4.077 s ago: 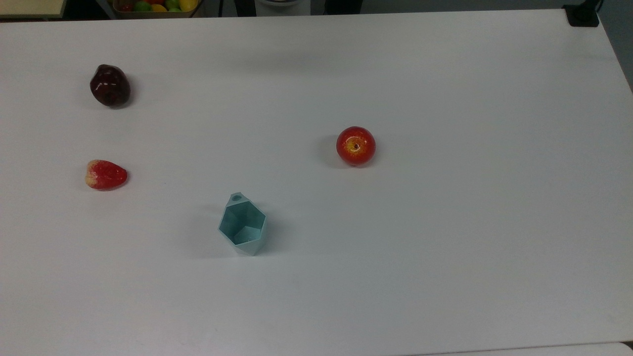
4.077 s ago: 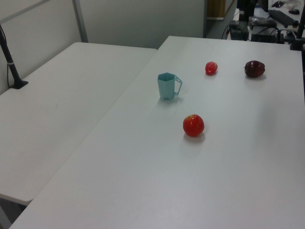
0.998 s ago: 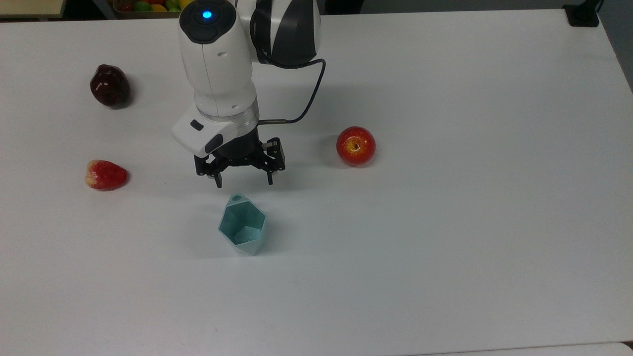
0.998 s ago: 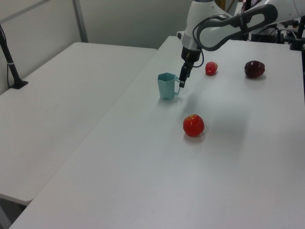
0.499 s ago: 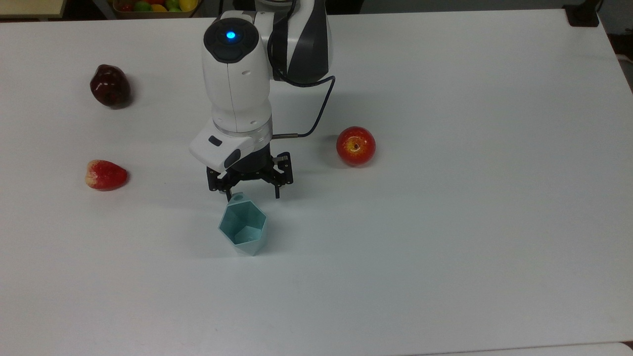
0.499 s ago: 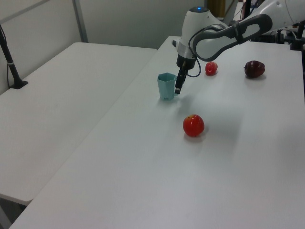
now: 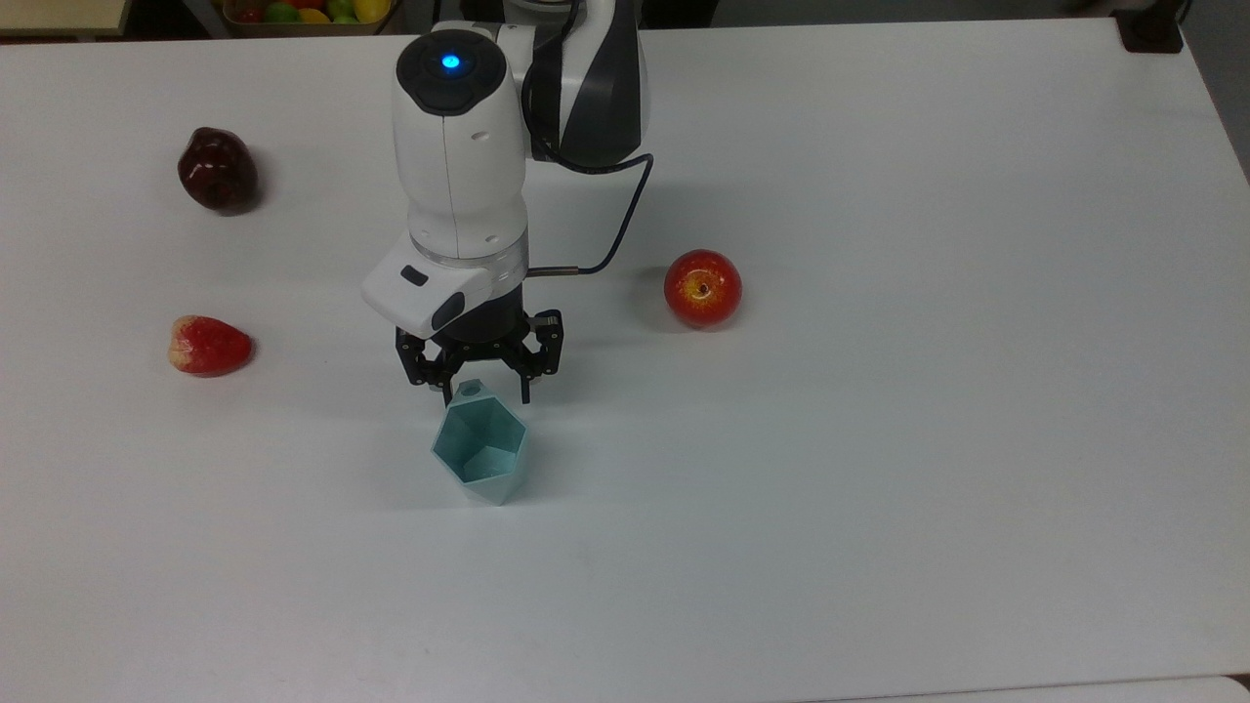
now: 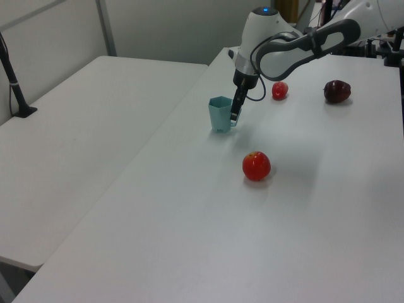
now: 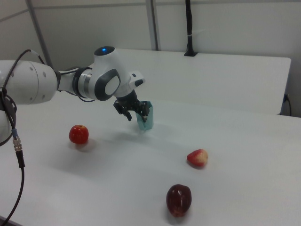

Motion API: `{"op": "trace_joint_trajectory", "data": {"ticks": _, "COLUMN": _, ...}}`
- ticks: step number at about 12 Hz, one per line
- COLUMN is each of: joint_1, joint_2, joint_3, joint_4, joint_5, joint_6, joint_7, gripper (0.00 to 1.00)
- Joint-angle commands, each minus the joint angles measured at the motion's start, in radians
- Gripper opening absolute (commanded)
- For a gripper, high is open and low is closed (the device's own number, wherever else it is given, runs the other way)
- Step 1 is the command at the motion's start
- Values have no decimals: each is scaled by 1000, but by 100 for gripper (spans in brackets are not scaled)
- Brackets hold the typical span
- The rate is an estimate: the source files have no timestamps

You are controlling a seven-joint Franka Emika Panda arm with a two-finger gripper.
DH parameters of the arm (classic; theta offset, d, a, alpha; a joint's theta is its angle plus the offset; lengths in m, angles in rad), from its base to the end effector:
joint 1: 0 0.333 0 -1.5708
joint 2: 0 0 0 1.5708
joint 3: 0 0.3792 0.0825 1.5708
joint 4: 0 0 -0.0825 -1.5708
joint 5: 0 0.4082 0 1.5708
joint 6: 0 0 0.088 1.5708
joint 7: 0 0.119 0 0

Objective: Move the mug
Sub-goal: 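Close the gripper on the teal mug's rim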

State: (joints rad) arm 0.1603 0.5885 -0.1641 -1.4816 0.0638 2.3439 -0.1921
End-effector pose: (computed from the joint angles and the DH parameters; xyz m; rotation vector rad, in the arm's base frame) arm 0.7932 0.0256 0.3934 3.0363 0.2897 0.4254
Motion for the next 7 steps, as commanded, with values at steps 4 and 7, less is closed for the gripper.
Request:
{"op": "trace_joint_trajectory", "data": {"ticks": 4, "joint_1": 5, "joint_2": -3, "joint_3": -9, "joint_4": -6, "joint_5": -13, "joint_6": 23, "joint_7": -18, "gripper": 49}}
{"op": "trace_joint_trajectory", "data": {"ticks": 7, "joint_1": 5, "joint_2": -4, "joint_3": -9, "joint_4": -8, "joint_5": -13, "joint_6": 23, "joint_7": -23, "gripper": 38}}
